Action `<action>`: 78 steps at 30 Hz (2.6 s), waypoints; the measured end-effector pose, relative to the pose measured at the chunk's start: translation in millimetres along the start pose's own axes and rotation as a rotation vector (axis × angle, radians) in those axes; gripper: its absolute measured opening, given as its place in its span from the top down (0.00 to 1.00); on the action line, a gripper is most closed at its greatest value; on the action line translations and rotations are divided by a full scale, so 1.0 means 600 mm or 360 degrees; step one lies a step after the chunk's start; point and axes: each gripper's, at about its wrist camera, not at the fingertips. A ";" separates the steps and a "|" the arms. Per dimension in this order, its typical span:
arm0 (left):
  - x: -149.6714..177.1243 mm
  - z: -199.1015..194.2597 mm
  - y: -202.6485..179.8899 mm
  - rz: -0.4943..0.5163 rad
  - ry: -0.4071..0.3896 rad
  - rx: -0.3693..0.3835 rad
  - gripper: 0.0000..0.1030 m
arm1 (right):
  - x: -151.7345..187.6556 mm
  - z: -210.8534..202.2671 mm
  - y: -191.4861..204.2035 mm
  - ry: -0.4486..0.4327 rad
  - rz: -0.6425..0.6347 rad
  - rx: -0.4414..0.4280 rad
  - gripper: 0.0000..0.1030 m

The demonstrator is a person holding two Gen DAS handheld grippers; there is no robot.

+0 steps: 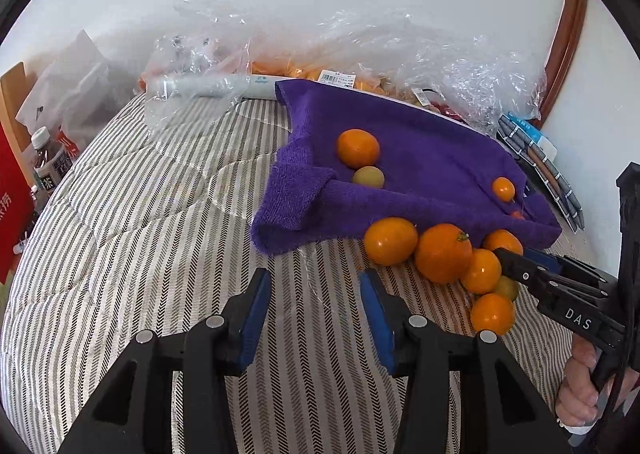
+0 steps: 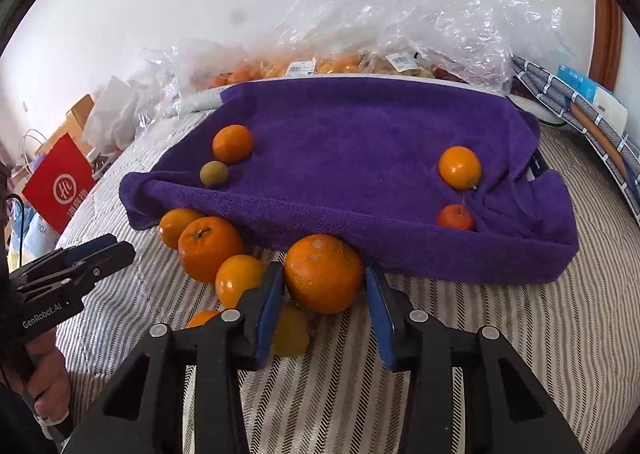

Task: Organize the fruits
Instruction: 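Grasp a large orange with the right tool while the left approaches another orange, then carry the large orange in the right tool while the left grasps an orange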

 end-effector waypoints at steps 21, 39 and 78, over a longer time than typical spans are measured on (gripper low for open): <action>-0.056 0.058 -0.075 0.0147 0.0129 0.0112 0.62 | 0.056 -0.053 -0.091 -0.0099 0.0125 0.0006 0.61; -0.040 0.027 -0.054 0.0082 -0.0088 0.0215 0.66 | 0.059 -0.057 -0.098 -0.0133 0.0149 -0.0046 0.61; -0.072 -0.028 -0.042 -0.0063 -0.0278 0.0296 0.66 | 0.025 -0.135 -0.132 -0.0369 0.0257 -0.0048 0.61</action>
Point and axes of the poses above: each gripper's, at about its wrist camera, not at the fingertips, and z roughly the way its jaws point, y to its left, x to its underside, and after that the axes turned 15 degrees about y, right-handed
